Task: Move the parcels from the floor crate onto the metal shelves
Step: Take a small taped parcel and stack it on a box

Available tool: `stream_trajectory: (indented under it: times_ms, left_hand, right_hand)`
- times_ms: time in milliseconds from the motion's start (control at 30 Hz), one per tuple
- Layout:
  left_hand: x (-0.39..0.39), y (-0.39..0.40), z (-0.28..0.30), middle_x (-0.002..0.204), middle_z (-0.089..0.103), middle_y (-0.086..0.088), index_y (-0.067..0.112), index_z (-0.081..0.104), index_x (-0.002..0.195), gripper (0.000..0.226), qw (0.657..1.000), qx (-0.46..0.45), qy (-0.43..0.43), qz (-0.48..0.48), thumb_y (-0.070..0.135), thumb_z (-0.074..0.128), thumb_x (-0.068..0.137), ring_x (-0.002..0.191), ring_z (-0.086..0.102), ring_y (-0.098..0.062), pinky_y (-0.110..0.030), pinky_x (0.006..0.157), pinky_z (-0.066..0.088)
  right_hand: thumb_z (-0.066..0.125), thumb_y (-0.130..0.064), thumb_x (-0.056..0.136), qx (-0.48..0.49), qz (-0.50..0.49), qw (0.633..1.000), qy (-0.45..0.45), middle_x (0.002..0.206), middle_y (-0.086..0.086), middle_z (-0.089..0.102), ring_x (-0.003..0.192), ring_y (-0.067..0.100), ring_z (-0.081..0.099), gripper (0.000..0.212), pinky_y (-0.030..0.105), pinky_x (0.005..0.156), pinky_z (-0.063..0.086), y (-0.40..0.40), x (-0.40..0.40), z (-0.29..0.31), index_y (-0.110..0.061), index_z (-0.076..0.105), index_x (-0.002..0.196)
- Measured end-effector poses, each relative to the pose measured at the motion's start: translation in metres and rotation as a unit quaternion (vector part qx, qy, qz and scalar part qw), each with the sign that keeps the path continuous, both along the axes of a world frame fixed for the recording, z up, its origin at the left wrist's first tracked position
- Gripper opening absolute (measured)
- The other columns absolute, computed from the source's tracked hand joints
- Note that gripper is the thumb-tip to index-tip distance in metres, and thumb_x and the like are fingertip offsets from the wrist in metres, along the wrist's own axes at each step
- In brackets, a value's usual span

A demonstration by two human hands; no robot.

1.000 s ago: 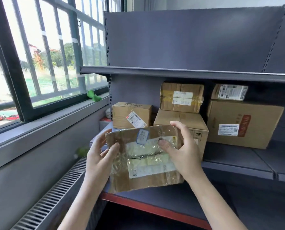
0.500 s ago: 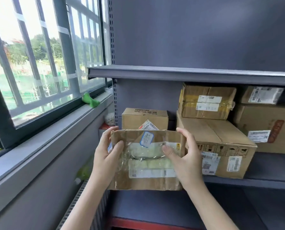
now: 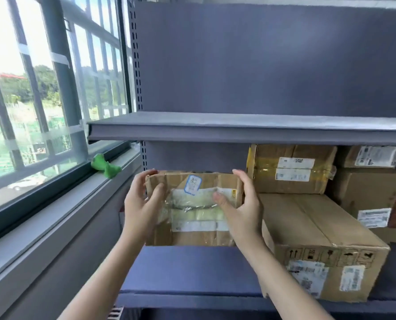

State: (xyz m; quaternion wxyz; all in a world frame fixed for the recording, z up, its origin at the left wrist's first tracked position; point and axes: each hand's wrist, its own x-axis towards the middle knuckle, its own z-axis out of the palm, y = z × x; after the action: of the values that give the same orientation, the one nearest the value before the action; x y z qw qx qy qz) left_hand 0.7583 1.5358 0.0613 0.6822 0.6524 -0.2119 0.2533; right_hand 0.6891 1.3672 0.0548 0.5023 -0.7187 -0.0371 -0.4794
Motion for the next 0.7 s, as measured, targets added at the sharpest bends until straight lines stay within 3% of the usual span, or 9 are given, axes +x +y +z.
stream_trajectory:
  times_ms: [67,100,267,400,567,700]
  left_hand:
    - [0.041,-0.011,0.007,0.101,0.067,-0.003,0.019,0.060,0.105,0.024,1.000,0.001,0.000,0.006,0.010,0.059,0.084,0.097,0.061,-0.018,-0.029,0.086,0.049]
    - [0.060,-0.017,0.008,0.097,0.068,0.000,0.024,0.061,0.102,0.022,1.000,-0.003,-0.009,0.004,0.011,0.060,0.084,0.094,0.062,-0.018,-0.029,0.085,0.050]
    - [0.138,-0.041,-0.003,0.077,0.067,0.019,0.041,0.061,0.084,0.020,0.997,-0.038,-0.067,0.014,0.024,0.057,0.074,0.073,0.058,0.000,-0.020,0.073,0.047]
    - [0.182,-0.051,-0.016,0.086,0.064,0.004,0.035,0.057,0.087,0.017,0.996,-0.028,-0.079,0.015,0.023,0.058,0.075,0.080,0.059,-0.013,-0.035,0.076,0.048]
    - [0.214,-0.055,-0.027,0.080,0.062,0.013,0.036,0.054,0.085,0.015,0.993,-0.030,-0.103,0.050,0.023,0.056,0.078,0.066,0.056,0.005,-0.020,0.066,0.047]
    - [0.229,-0.058,-0.028,0.074,0.057,0.015,0.035,0.050,0.077,0.009,0.993,-0.022,-0.100,0.054,0.029,0.057,0.077,0.062,0.051,0.011,-0.011,0.059,0.043]
  right_hand:
    - [0.074,-0.005,0.076,0.005,0.001,1.000,-0.016,0.122,-0.005,0.054,0.108,-0.013,0.043,0.052,0.000,0.091,0.028,-0.010,0.042,0.006,-0.026,0.049,0.116]
    - [0.074,-0.006,0.077,0.005,0.004,1.000,-0.024,0.124,-0.003,0.054,0.110,-0.010,0.043,0.051,0.000,0.091,0.028,-0.016,0.063,0.006,-0.025,0.049,0.117]
    - [0.067,-0.025,0.079,-0.030,-0.023,0.996,-0.082,0.131,0.000,0.051,0.122,0.004,0.043,0.052,0.007,0.099,0.030,-0.038,0.148,-0.015,-0.017,0.050,0.128]
    - [0.069,-0.019,0.078,-0.048,-0.072,0.988,-0.128,0.125,0.000,0.054,0.116,0.005,0.047,0.053,0.004,0.096,0.029,-0.044,0.183,-0.031,-0.009,0.052,0.127]
    - [0.071,-0.009,0.080,-0.075,-0.070,0.986,-0.135,0.125,0.010,0.055,0.114,0.012,0.047,0.050,0.001,0.094,0.026,-0.047,0.213,-0.033,-0.004,0.051,0.125]
    - [0.072,-0.011,0.080,-0.060,-0.059,0.989,-0.120,0.124,0.004,0.053,0.112,0.005,0.045,0.053,0.000,0.092,0.026,-0.054,0.228,-0.033,-0.008,0.050,0.128]
